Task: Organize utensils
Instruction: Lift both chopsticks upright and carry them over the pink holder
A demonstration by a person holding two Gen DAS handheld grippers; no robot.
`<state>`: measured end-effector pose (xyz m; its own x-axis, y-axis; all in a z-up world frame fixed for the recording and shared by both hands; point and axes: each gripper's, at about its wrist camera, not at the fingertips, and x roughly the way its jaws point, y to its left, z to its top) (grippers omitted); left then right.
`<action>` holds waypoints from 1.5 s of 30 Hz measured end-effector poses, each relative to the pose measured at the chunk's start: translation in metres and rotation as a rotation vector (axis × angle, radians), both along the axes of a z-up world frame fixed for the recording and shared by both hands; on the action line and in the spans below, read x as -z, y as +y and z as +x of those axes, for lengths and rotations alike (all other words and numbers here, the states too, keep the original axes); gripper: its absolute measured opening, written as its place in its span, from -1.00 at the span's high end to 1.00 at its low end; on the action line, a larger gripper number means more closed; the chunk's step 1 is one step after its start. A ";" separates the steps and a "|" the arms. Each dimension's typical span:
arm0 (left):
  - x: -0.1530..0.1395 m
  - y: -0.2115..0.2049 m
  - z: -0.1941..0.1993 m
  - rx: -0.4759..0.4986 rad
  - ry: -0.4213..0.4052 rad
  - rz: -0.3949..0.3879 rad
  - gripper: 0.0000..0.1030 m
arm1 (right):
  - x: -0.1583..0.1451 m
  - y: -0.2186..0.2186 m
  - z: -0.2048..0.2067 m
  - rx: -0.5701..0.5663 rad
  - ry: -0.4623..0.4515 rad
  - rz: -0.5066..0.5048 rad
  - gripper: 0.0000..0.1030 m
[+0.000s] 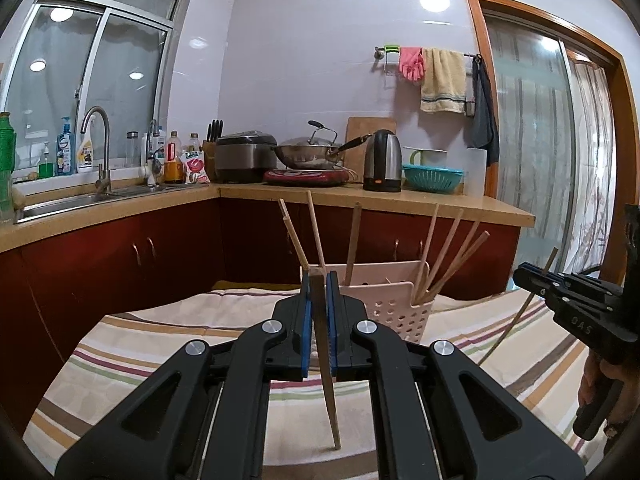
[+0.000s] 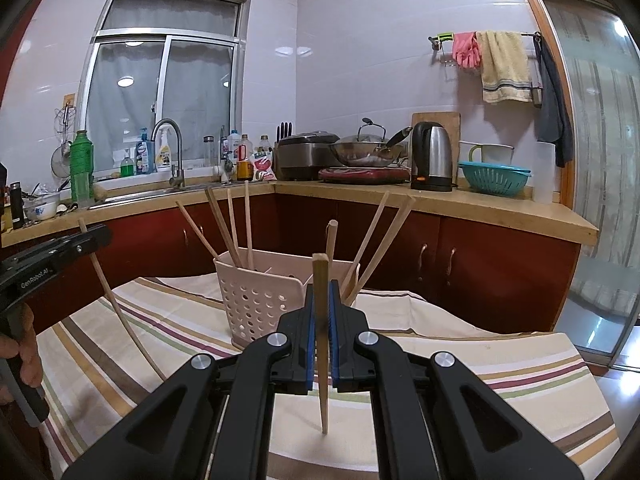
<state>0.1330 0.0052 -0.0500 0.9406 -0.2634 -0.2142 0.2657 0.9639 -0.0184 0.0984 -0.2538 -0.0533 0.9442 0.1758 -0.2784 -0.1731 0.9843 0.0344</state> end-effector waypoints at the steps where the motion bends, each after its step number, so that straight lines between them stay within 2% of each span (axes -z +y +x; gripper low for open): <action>1: 0.000 0.001 0.002 0.002 0.001 -0.005 0.87 | 0.000 0.000 0.000 0.000 0.000 0.000 0.89; 9: -0.006 -0.003 0.009 0.036 -0.007 -0.008 0.88 | -0.004 -0.002 0.008 -0.004 0.013 0.021 0.89; 20: -0.037 -0.009 0.013 0.084 -0.039 -0.041 0.88 | -0.027 -0.008 0.011 -0.019 0.002 0.067 0.89; 29: -0.079 -0.018 0.011 0.087 -0.148 -0.013 0.88 | -0.062 -0.009 0.008 -0.026 -0.072 0.066 0.89; 45: -0.135 -0.021 0.031 0.068 -0.304 -0.029 0.88 | -0.121 -0.008 0.032 -0.070 -0.205 0.116 0.89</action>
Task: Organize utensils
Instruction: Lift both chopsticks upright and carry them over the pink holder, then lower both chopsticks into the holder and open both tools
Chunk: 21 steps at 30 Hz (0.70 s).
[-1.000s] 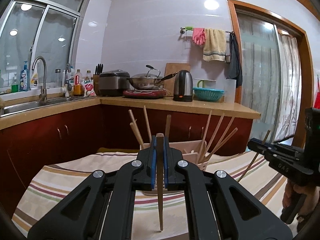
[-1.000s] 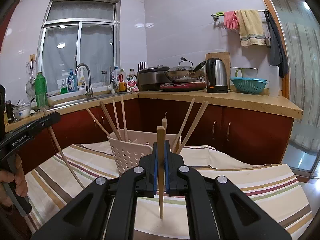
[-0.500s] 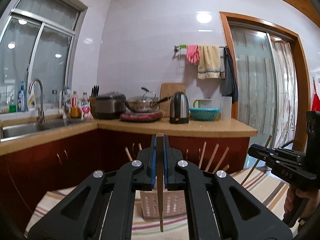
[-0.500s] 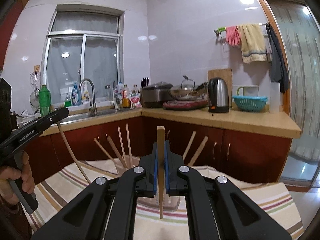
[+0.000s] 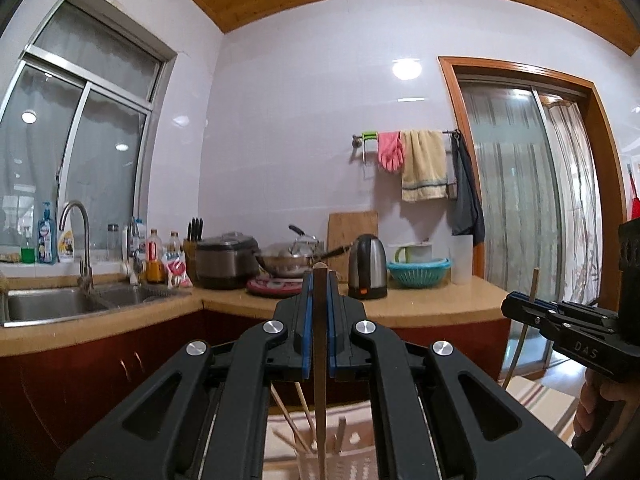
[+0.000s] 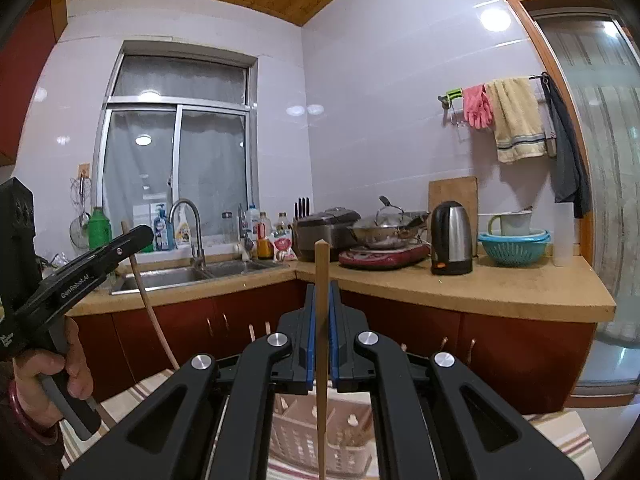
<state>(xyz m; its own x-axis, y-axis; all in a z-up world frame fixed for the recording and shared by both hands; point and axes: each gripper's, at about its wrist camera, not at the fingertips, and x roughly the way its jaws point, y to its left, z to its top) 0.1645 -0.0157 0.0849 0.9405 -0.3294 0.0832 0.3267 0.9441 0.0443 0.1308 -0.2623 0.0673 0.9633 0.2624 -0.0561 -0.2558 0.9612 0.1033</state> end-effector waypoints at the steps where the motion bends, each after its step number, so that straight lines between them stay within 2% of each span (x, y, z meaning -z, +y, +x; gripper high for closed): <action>1: -0.003 -0.001 0.004 -0.002 -0.007 -0.001 0.88 | -0.002 0.000 0.004 -0.004 -0.004 0.004 0.89; 13: -0.009 -0.003 0.044 -0.023 -0.050 -0.043 0.88 | -0.012 0.003 0.051 0.012 -0.069 0.027 0.89; 17: 0.000 -0.001 0.065 -0.035 -0.026 -0.068 0.88 | 0.000 0.002 0.071 0.016 -0.073 0.029 0.89; 21: 0.018 0.000 0.082 -0.047 0.009 -0.075 0.88 | 0.020 0.001 0.088 0.020 -0.038 0.031 0.89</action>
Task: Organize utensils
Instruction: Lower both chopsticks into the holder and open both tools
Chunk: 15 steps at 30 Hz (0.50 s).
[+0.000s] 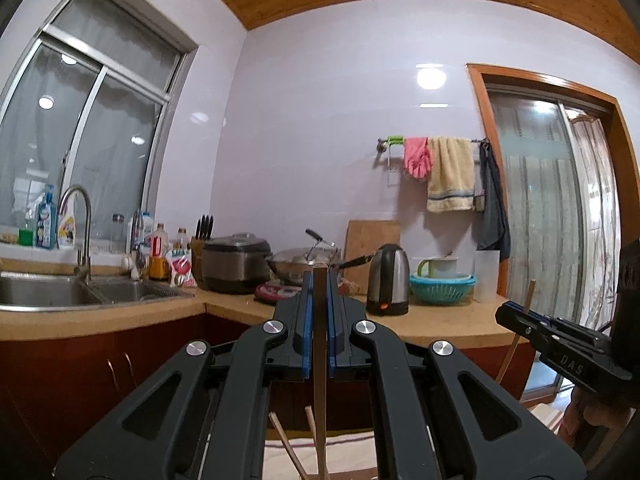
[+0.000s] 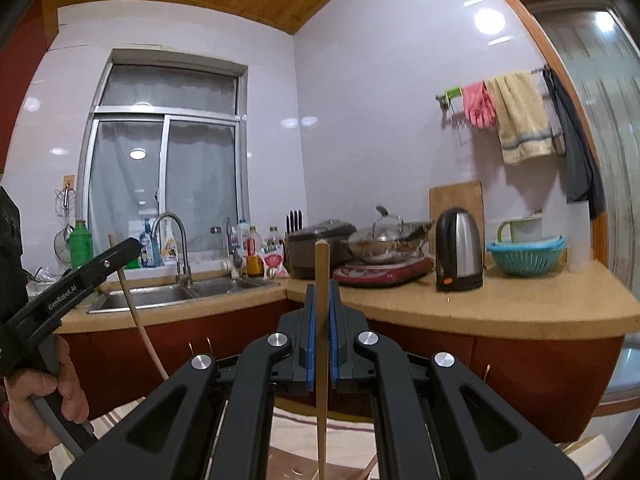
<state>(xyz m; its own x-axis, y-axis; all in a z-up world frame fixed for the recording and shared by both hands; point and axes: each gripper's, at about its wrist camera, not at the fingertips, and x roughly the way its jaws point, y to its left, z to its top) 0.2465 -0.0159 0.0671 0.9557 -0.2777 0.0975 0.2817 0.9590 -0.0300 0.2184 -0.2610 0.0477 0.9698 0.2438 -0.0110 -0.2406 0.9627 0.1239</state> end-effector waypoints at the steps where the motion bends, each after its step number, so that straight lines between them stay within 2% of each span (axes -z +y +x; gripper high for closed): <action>1: 0.004 0.000 0.003 -0.001 0.008 0.000 0.88 | 0.007 0.000 0.004 0.003 0.011 -0.002 0.89; 8: 0.039 -0.001 0.022 0.012 0.079 0.005 0.88 | 0.040 0.005 0.017 0.009 0.066 -0.033 0.89; 15: 0.059 -0.005 0.030 0.035 0.119 0.016 0.88 | 0.059 0.010 0.021 0.010 0.096 -0.069 0.89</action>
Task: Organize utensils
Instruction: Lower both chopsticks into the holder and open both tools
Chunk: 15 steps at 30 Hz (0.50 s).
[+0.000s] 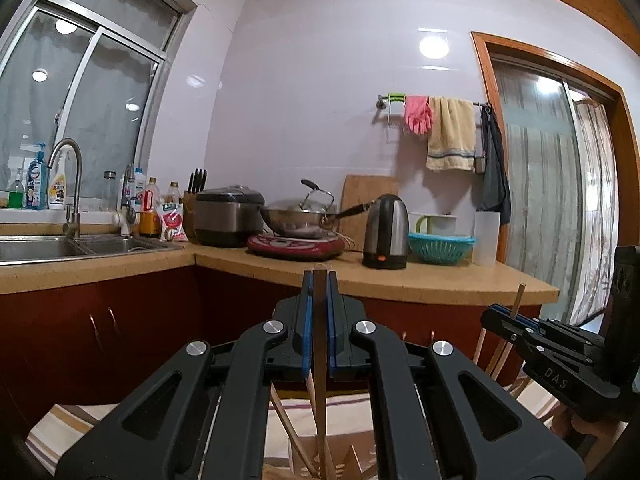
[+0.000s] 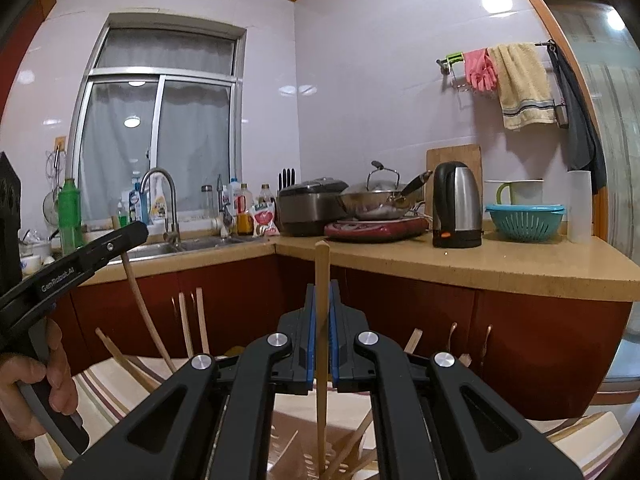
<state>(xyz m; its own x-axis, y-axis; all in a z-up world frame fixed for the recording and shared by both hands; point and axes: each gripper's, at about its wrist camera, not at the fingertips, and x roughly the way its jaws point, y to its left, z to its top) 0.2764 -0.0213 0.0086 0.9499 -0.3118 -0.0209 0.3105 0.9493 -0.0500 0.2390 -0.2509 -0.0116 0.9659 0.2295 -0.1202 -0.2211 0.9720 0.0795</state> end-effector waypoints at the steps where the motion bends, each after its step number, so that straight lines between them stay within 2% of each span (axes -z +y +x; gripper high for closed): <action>1: 0.003 -0.001 0.001 0.004 0.007 0.007 0.88 | 0.002 0.001 0.000 0.000 0.003 -0.007 0.89; 9: 0.016 -0.009 0.005 0.025 0.049 0.045 0.85 | 0.004 0.001 0.000 0.000 0.009 -0.013 0.89; 11: 0.018 -0.009 0.005 0.021 0.052 0.050 0.68 | 0.004 0.001 0.000 0.002 0.012 -0.015 0.82; 12: 0.018 -0.009 0.005 0.017 0.053 0.049 0.60 | 0.004 0.001 -0.001 0.004 0.012 -0.019 0.70; 13: 0.018 -0.009 0.005 0.013 0.054 0.046 0.41 | 0.004 0.002 -0.001 0.007 0.012 -0.022 0.61; 14: 0.017 -0.008 0.005 0.009 0.056 0.039 0.20 | 0.004 0.002 -0.002 0.012 0.010 -0.025 0.39; 15: 0.017 -0.006 0.006 0.005 0.058 0.031 0.10 | 0.004 0.003 -0.003 0.017 0.006 -0.025 0.24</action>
<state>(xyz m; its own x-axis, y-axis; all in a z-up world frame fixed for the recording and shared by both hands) 0.2819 -0.0276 -0.0082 0.9452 -0.3151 -0.0857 0.3129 0.9490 -0.0383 0.2359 -0.2483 -0.0161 0.9688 0.2097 -0.1320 -0.2039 0.9774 0.0563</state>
